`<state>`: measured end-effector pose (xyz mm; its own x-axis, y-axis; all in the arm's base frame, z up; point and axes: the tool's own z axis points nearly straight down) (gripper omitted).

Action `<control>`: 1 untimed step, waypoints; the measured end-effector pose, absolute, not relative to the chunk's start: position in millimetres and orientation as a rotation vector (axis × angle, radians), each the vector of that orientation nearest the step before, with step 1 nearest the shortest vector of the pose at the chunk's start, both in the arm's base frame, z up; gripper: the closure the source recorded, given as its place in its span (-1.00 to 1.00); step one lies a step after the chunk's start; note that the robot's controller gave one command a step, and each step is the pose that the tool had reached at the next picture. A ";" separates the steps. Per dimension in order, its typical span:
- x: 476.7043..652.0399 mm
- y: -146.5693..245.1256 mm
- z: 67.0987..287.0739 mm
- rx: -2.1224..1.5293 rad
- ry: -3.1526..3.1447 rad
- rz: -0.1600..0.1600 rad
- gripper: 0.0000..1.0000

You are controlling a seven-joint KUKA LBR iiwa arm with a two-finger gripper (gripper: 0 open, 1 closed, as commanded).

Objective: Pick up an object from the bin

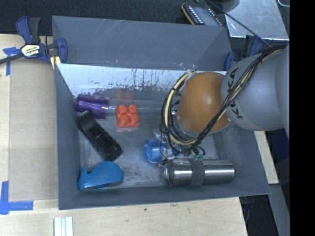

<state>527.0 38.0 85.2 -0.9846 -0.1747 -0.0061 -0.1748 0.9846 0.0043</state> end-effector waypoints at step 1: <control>527.0 38.0 85.2 -0.275 3.124 0.008 1.00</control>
Offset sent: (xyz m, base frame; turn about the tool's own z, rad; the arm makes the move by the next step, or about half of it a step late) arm 0.0000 0.0000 0.0000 0.0000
